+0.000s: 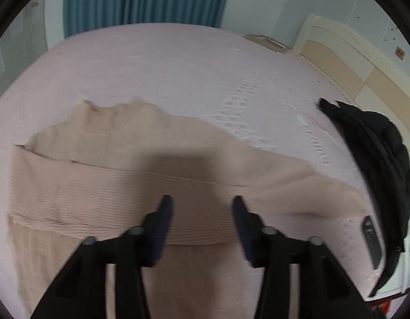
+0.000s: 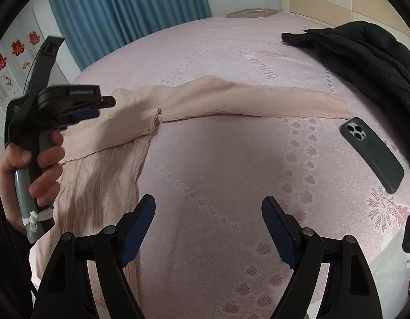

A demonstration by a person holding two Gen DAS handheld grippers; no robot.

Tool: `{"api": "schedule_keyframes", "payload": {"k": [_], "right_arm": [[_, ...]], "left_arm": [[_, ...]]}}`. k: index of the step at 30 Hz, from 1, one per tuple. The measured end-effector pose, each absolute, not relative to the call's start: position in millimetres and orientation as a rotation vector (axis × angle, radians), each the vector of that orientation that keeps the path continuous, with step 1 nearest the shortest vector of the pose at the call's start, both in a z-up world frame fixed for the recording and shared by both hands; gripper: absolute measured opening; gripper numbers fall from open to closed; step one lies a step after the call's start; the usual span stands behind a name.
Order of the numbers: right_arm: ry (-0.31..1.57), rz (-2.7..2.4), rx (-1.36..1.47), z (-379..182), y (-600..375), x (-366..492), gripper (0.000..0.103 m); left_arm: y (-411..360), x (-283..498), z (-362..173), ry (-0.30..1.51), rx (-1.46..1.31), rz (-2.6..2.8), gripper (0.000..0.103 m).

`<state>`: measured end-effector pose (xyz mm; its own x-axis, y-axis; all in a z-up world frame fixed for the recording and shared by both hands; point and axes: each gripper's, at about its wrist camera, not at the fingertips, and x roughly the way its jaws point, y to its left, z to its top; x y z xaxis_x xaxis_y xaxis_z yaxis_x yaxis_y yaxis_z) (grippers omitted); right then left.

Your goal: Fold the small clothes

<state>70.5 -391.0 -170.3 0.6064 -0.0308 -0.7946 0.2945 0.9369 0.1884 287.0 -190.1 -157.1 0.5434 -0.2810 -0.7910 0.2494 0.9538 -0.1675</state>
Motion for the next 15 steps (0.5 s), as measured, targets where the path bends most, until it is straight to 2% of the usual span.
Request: {"api": "schedule_keyframes", "payload": {"k": [1,3,10,15], "right_arm": [[0.904,-0.186,0.314,-170.8,-389.3,72.4,0.082],[0.907,-0.173,0.311,-172.3,-386.0,77.3,0.082],[0.932,-0.15,0.301,-184.3,-374.8,93.3,0.082],[0.954,-0.185,0.269,-191.4,-375.2,102.1,0.082]], "left_arm": [[-169.1,290.2,-156.0,0.922,-0.029,-0.272,0.065],[-137.0,292.4,-160.7,0.892,-0.042,-0.203,0.07],[21.5,314.8,-180.6,0.906,-0.238,0.078,0.068],[63.4,342.6,-213.3,1.003,-0.394,0.043,0.067]]}}
